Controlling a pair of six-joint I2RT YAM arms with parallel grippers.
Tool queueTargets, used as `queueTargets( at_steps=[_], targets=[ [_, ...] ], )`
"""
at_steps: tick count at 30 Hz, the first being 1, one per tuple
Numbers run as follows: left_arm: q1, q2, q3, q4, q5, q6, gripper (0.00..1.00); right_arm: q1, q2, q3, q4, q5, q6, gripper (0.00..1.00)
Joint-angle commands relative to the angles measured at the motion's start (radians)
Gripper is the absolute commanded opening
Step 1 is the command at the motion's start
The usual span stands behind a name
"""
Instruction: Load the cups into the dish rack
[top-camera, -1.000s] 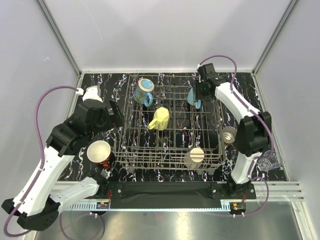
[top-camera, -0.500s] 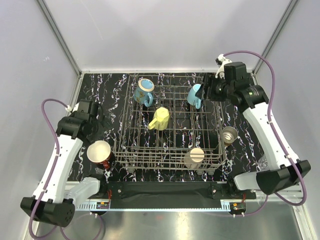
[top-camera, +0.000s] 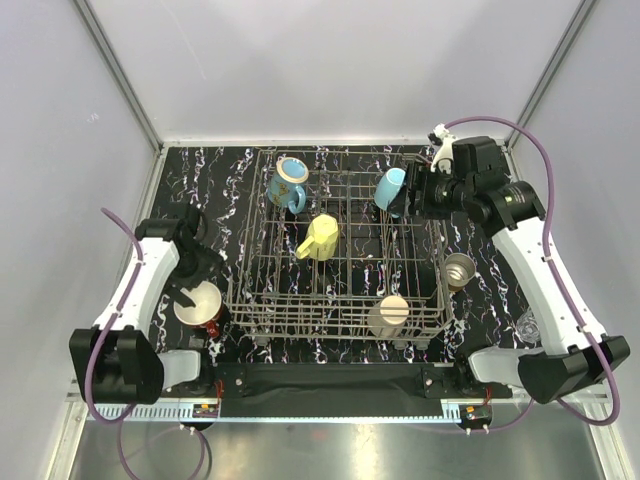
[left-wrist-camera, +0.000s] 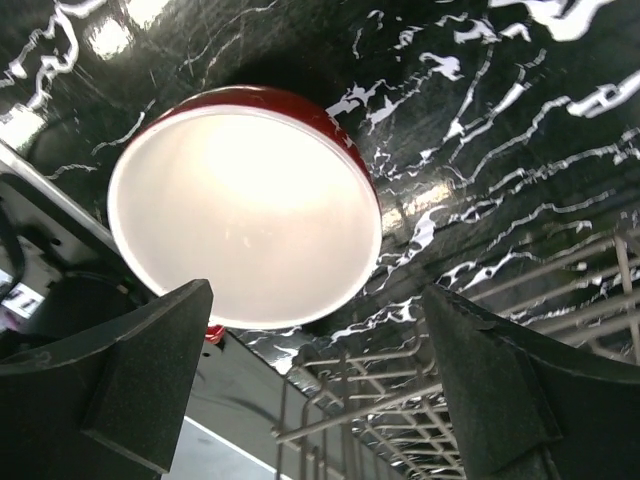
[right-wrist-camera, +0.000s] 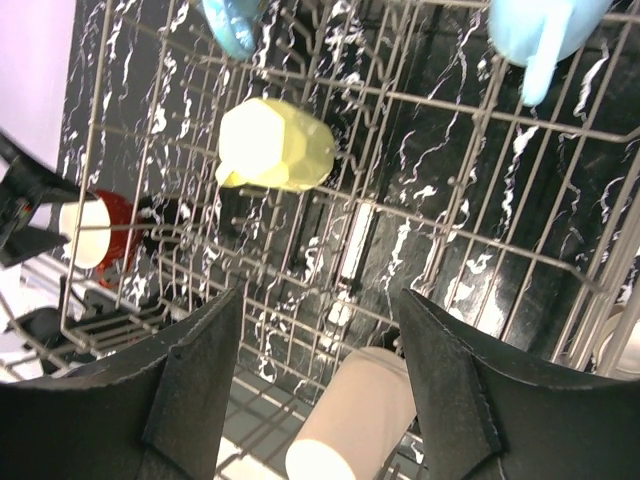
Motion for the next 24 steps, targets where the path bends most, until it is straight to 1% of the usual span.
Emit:
queueTargets(
  at_steps=[1,5,8,10,13,14,15,16,18,19,20,21,22,23,24],
  targets=[
    [0.005,0.022,-0.014,0.069,-0.019,-0.078,0.91,0.004,-0.052,-0.015,0.005,-0.048,-0.019,0.71],
    [0.014,0.077,-0.020,0.081,-0.047,-0.102,0.91,0.004,-0.075,-0.043,0.014,-0.074,-0.009,0.71],
    [0.045,0.121,-0.064,0.129,0.000,-0.098,0.90,0.004,-0.081,-0.043,0.015,-0.069,-0.009,0.71],
    [0.057,0.149,-0.089,0.155,0.025,-0.096,0.85,0.004,-0.081,-0.046,0.015,-0.058,-0.006,0.71],
    [0.071,0.177,-0.118,0.181,0.031,-0.091,0.82,0.004,-0.087,-0.048,0.008,-0.063,0.001,0.71],
    [0.076,0.178,-0.127,0.187,0.023,-0.088,0.78,0.004,-0.091,-0.051,0.008,-0.062,0.001,0.71],
    [0.079,0.180,-0.144,0.202,0.016,-0.087,0.70,0.004,-0.093,-0.055,0.011,-0.054,0.004,0.71],
    [0.094,0.180,-0.150,0.210,0.014,-0.076,0.53,0.004,-0.102,-0.060,0.012,-0.049,0.007,0.71],
    [0.105,0.180,-0.150,0.215,0.002,-0.067,0.41,0.006,-0.101,-0.062,0.005,-0.045,0.007,0.72],
    [0.108,0.175,-0.149,0.218,-0.004,-0.061,0.31,0.004,-0.099,-0.059,0.000,-0.045,0.005,0.71],
    [0.108,0.170,-0.150,0.218,-0.010,-0.059,0.25,0.004,-0.099,-0.055,-0.005,-0.043,0.007,0.71],
    [0.108,0.163,-0.152,0.221,-0.013,-0.058,0.17,0.006,-0.098,-0.052,-0.008,-0.037,0.007,0.72],
    [0.108,0.148,-0.153,0.219,-0.013,-0.055,0.05,0.004,-0.102,-0.052,-0.008,-0.035,0.010,0.71],
    [0.109,0.138,-0.153,0.216,-0.019,-0.052,0.00,0.004,-0.104,-0.054,-0.006,-0.034,0.014,0.72],
    [0.111,0.131,-0.147,0.216,-0.020,-0.045,0.00,0.004,-0.107,-0.054,-0.005,-0.032,0.017,0.71]
  ],
)
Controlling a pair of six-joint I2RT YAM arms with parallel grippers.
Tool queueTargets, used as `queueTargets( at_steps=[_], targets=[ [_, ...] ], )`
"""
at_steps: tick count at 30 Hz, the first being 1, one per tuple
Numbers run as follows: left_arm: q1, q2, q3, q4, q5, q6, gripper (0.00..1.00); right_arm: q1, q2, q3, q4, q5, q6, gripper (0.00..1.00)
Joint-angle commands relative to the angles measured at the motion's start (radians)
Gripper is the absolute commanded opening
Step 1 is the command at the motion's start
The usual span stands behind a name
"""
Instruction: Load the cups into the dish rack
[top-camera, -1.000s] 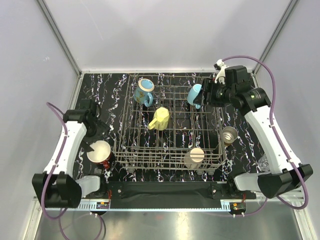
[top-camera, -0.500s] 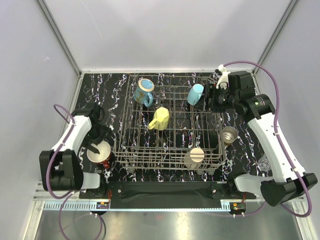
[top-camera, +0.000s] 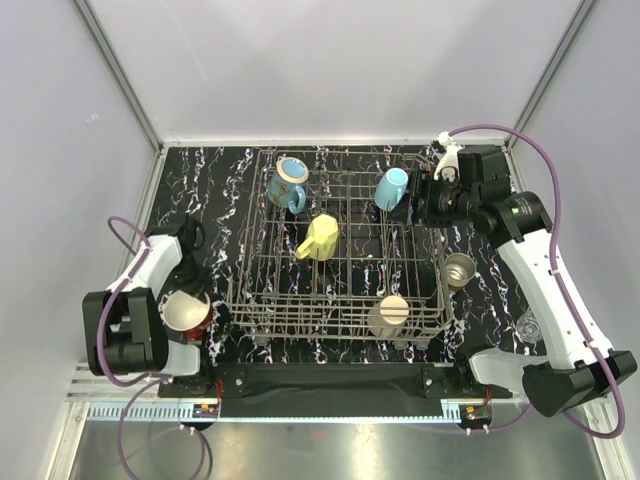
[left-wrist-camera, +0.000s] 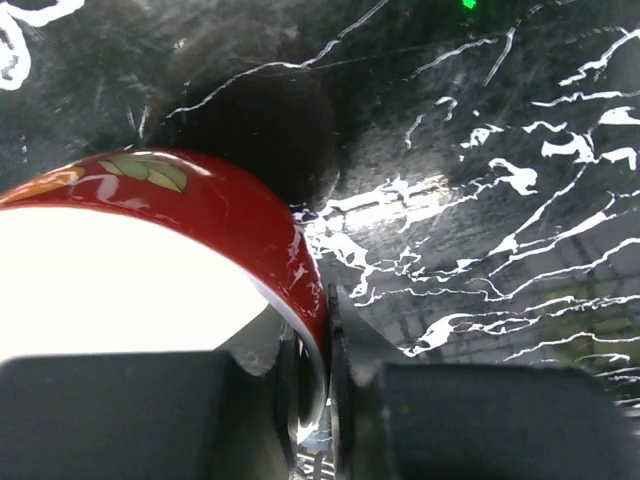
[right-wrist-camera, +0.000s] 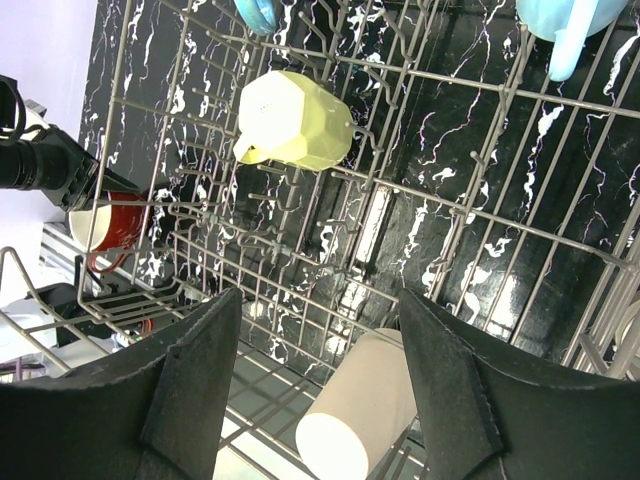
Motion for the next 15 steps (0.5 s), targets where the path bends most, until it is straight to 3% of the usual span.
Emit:
queueTargets(
  at_steps=[1,5,10,15],
  targets=[
    [0.010,-0.061,0.007,0.012,-0.036,0.030,0.00,0.004,-0.028,0.006,0.000,0.011,0.014,0.71],
    [0.010,-0.139,0.091,-0.029,-0.046,0.062,0.00,0.004,-0.034,-0.009,-0.006,-0.007,0.018,0.71],
    [0.010,-0.302,0.304,-0.008,-0.034,0.156,0.00,0.004,-0.020,-0.015,-0.006,-0.082,0.024,0.71],
    [-0.002,-0.394,0.529,0.138,0.148,0.237,0.00,0.004,-0.014,-0.014,0.037,-0.202,0.040,0.70]
  ],
)
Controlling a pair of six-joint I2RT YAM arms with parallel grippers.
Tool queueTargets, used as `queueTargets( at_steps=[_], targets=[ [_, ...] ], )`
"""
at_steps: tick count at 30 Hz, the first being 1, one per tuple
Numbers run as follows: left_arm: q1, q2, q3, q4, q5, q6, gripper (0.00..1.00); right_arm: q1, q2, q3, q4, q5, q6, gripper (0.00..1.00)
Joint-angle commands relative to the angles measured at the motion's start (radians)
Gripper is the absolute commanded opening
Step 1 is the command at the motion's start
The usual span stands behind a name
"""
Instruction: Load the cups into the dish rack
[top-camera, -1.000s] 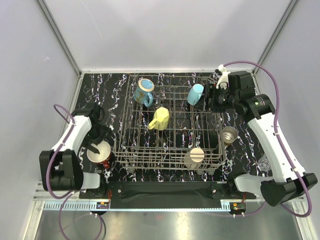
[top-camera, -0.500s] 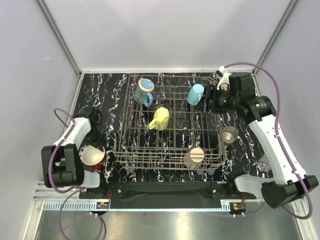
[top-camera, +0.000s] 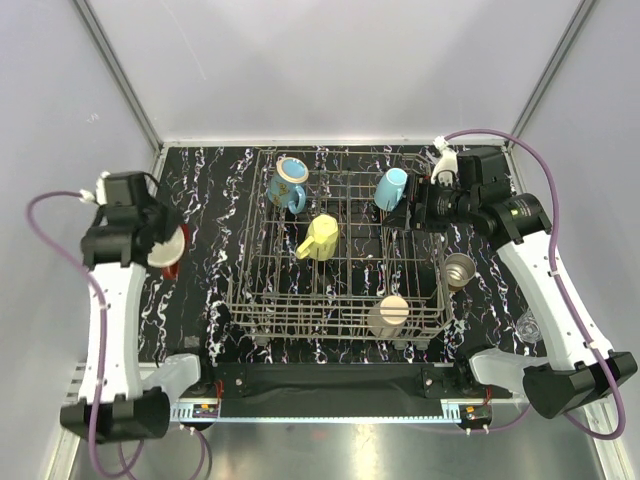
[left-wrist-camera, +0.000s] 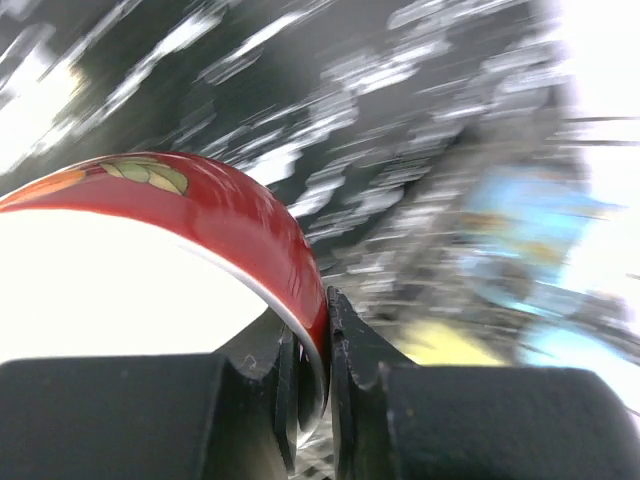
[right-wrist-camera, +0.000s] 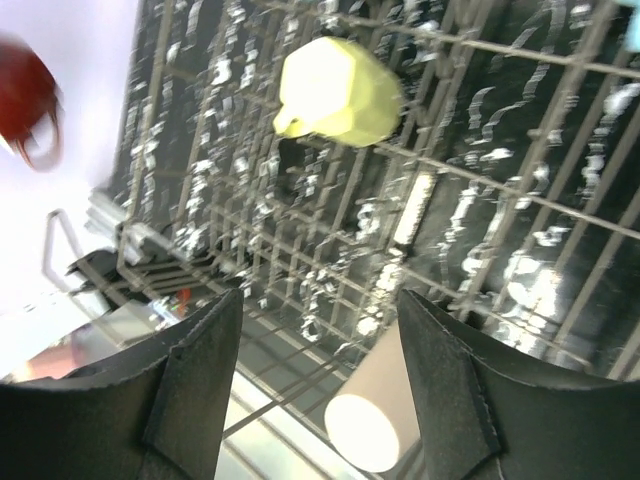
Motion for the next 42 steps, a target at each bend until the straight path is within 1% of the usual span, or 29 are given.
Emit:
queueTargets(
  at_steps=[1,2,4,5,7,8,9,10,11,12,13,14,15,16,17,20,23,25,27,28,32,37,39,40,42],
  targets=[
    [-0.013,-0.072,0.144,0.166,0.164,0.106,0.00,0.004,-0.002,0.011,0.050,-0.135,0.025,0.70],
    [-0.019,-0.082,0.143,0.264,0.271,0.107,0.00,0.004,0.000,0.009,0.073,-0.195,0.030,0.69],
    [-0.048,-0.118,0.112,0.388,0.384,0.062,0.00,0.004,0.005,0.009,0.107,-0.261,0.054,0.69],
    [-0.062,-0.125,0.079,0.514,0.477,0.042,0.00,0.004,0.005,0.009,0.154,-0.327,0.070,0.69],
    [-0.120,-0.121,0.063,0.611,0.542,-0.019,0.00,0.016,0.003,-0.004,0.222,-0.388,0.132,0.69],
    [-0.146,-0.115,0.061,0.693,0.591,-0.033,0.00,0.027,0.003,-0.011,0.299,-0.430,0.157,0.70],
    [-0.199,-0.105,0.067,0.723,0.603,-0.051,0.00,0.048,0.008,-0.017,0.343,-0.445,0.206,0.71],
    [-0.230,-0.090,0.075,0.742,0.607,-0.061,0.00,0.071,0.014,-0.023,0.378,-0.454,0.226,0.71],
    [-0.258,-0.087,0.075,0.792,0.607,-0.076,0.00,0.140,0.021,-0.018,0.436,-0.447,0.240,0.71],
    [-0.305,-0.084,0.069,0.832,0.611,-0.093,0.00,0.178,0.046,-0.014,0.456,-0.430,0.249,0.71],
    [-0.324,-0.082,0.058,0.878,0.617,-0.140,0.00,0.215,0.058,0.008,0.470,-0.406,0.252,0.71],
    [-0.339,-0.084,0.028,0.977,0.631,-0.169,0.00,0.258,0.072,0.020,0.483,-0.348,0.249,0.71],
    [-0.368,-0.085,0.011,1.019,0.640,-0.197,0.00,0.307,0.090,0.026,0.496,-0.320,0.248,0.71],
    [-0.381,-0.085,-0.005,1.082,0.648,-0.255,0.00,0.321,0.091,0.014,0.518,-0.295,0.267,0.71],
    [-0.393,-0.090,-0.040,1.193,0.660,-0.283,0.00,0.329,0.088,-0.007,0.600,-0.278,0.289,0.71],
    [-0.425,-0.104,-0.089,1.326,0.656,-0.389,0.00,0.331,0.063,-0.105,0.767,-0.278,0.355,0.70],
    [-0.447,-0.131,-0.106,1.299,0.621,-0.485,0.00,0.346,0.046,-0.156,0.837,-0.289,0.308,0.71],
    [-0.455,-0.151,-0.121,1.280,0.605,-0.571,0.00,0.347,0.045,-0.173,0.860,-0.303,0.266,0.73],
    [-0.462,-0.158,-0.146,1.285,0.604,-0.626,0.00,0.346,0.063,-0.170,0.877,-0.313,0.243,0.75],
    [-0.465,-0.162,-0.155,1.294,0.607,-0.683,0.00,0.346,0.074,-0.155,0.880,-0.320,0.240,0.75],
    [-0.494,-0.168,-0.218,1.361,0.614,-0.778,0.00,0.354,0.107,-0.139,0.921,-0.349,0.237,0.74],
    [-0.520,-0.167,-0.241,1.414,0.622,-0.812,0.00,0.360,0.155,-0.138,1.068,-0.404,0.304,0.69],
    [-0.528,-0.164,-0.242,1.424,0.623,-0.821,0.00,0.360,0.158,-0.142,1.096,-0.412,0.327,0.66],
    [-0.534,-0.162,-0.242,1.431,0.623,-0.823,0.00,0.361,0.160,-0.153,1.119,-0.424,0.340,0.61],
    [-0.545,-0.151,-0.245,1.435,0.625,-0.823,0.00,0.363,0.161,-0.176,1.205,-0.439,0.387,0.56]
  ],
)
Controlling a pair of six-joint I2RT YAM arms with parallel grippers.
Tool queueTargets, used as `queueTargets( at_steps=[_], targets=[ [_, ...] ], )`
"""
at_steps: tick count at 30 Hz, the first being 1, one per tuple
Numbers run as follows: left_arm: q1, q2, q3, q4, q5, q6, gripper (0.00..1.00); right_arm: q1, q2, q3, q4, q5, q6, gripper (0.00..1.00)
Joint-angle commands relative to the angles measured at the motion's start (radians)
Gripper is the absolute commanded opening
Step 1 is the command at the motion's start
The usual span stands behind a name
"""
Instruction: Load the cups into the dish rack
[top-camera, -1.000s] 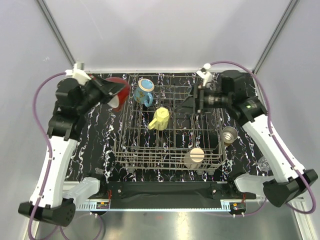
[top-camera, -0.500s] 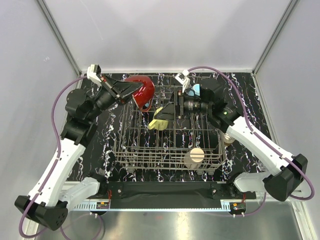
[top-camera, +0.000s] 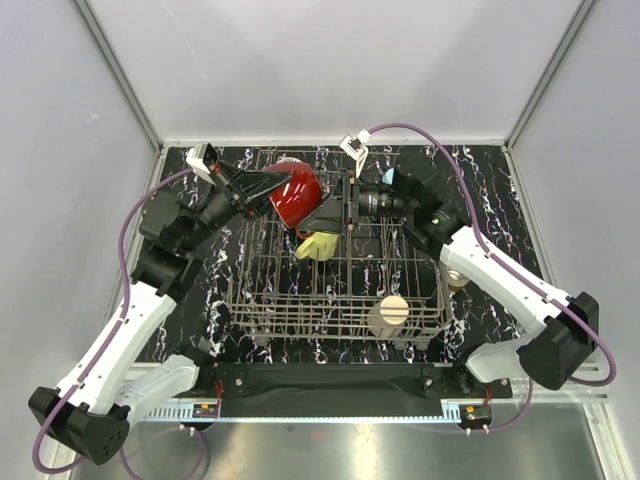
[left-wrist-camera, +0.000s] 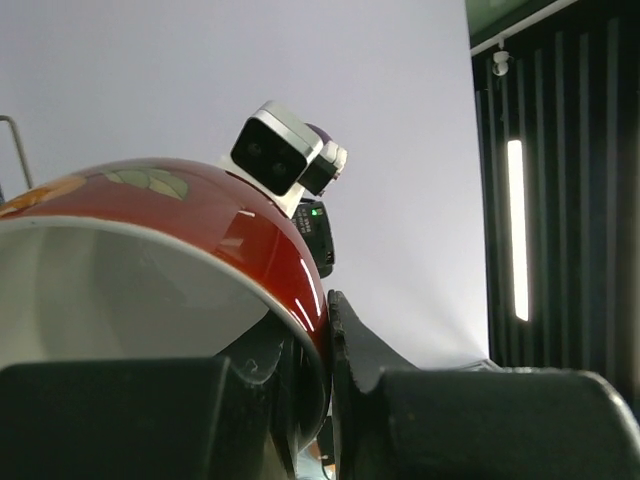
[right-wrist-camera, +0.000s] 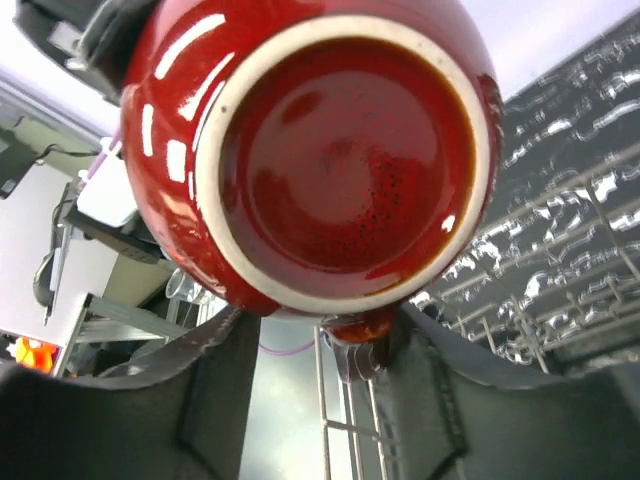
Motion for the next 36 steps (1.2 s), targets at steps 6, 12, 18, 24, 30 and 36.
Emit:
queueTargets(
  at_steps=[6,12,18,24,30,36],
  targets=[
    [-0.066,-0.001,-0.025,0.258,0.023,-0.101,0.00,0.014,0.022,-0.016,0.263,-0.049,0.100,0.33],
    [-0.085,-0.001,-0.029,0.243,0.025,-0.068,0.00,0.014,0.043,-0.020,0.260,-0.026,0.123,0.00],
    [-0.085,-0.011,-0.043,0.234,0.059,0.070,0.52,0.015,0.011,-0.039,0.198,0.071,0.105,0.00],
    [-0.078,-0.028,-0.057,0.087,0.057,0.237,0.96,0.014,-0.062,-0.066,0.054,0.215,0.029,0.00],
    [-0.037,-0.026,0.049,-0.336,0.011,0.473,0.99,0.014,-0.113,-0.037,-0.145,0.387,-0.046,0.00],
    [0.173,-0.044,0.153,-0.765,-0.012,0.641,0.99,0.011,-0.099,0.049,-0.383,0.565,-0.125,0.00]
  ],
)
